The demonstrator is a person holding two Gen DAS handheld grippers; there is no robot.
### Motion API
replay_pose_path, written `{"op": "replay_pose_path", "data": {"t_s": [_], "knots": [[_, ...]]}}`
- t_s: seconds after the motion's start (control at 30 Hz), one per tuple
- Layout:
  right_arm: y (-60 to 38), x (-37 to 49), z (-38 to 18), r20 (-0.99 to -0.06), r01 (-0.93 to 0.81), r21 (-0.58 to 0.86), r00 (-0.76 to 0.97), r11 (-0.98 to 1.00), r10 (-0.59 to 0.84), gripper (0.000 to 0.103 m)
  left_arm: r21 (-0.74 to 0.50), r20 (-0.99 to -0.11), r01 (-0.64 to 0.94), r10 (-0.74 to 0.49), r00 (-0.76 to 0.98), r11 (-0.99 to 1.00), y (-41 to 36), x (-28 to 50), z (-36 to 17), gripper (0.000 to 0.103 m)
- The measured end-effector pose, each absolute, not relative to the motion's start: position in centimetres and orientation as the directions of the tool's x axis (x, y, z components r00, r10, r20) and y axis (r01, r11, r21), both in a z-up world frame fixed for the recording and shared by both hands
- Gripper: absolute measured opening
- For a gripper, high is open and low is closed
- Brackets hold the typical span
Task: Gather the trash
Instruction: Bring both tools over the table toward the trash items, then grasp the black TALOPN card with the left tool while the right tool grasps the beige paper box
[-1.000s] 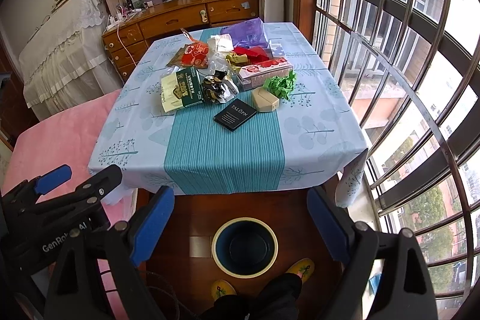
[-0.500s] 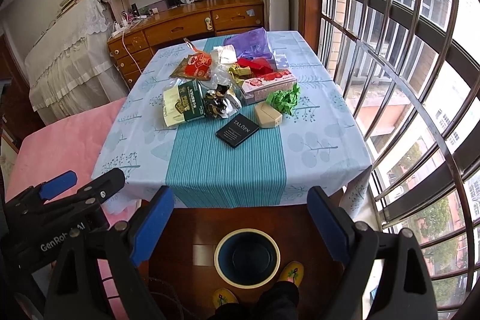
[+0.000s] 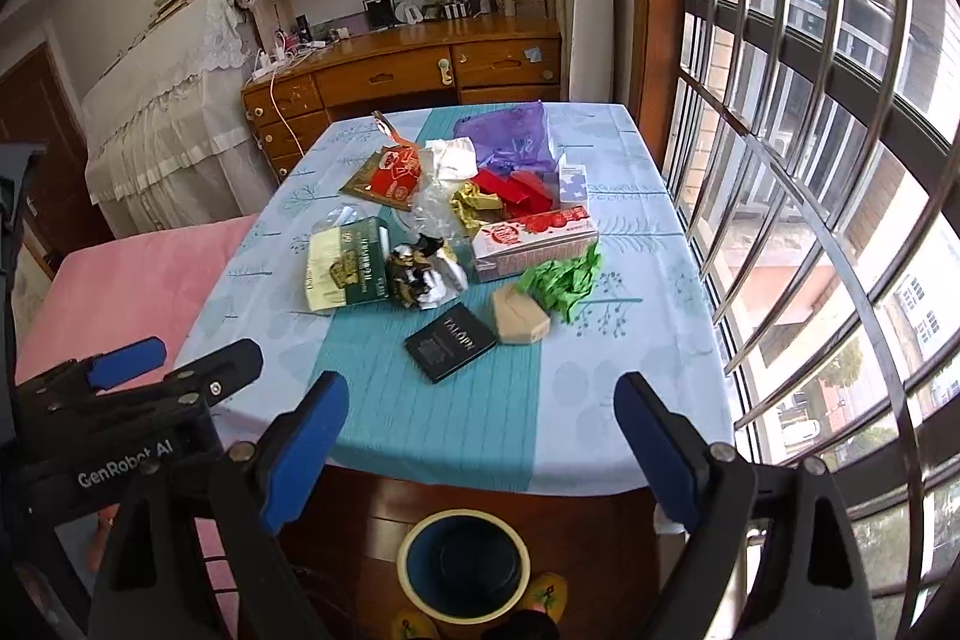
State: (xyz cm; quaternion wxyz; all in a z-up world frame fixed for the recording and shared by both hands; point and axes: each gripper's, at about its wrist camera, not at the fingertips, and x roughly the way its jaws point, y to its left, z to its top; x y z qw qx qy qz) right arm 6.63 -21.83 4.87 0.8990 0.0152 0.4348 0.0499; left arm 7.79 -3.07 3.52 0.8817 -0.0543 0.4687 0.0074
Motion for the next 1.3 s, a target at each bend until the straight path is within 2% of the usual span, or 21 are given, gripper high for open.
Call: {"op": "replay_pose_path", "data": {"t_s": [0.27,0.47,0.63,0.9,1.3], "knots": [[-25.4,11.3,1.2,-0.822,-0.129,0.08,0.552,0.988,0.139,0.089,-0.095,-0.879,-0.028,-0.071,0.471,0.995,-6.1,12.6,-0.4,0.088],[-27.3,13.8,-2.2,-0.861,-0.156,0.114,0.476,0.981,0.176,0.079,-0.068,-0.923,0.05,-0.082,0.375,0.996,-8.1,16.3,-5.0,0.088],[-28.7,15.2,-4.4,-0.878,-0.155,0.131,0.44,0.979,0.187,0.078,-0.038,-0.952,0.125,-0.075,0.298,0.991,-9.5,19.7,-8.5,0.088],[-29.5,17.7,-7.5,-0.902,-0.177,0.136,0.386,0.975,0.196,0.078,-0.099,-0.98,0.125,-0.119,0.161,0.987,-10.1,23.5,-12.7,0.088],[-28.8,20.2,-9.7,-0.91,-0.23,0.173,0.335,0.958,0.245,0.078,-0.022,-0.989,0.145,-0.043,0.143,0.989,-12.0,25.3,-16.2,0.088]]}}
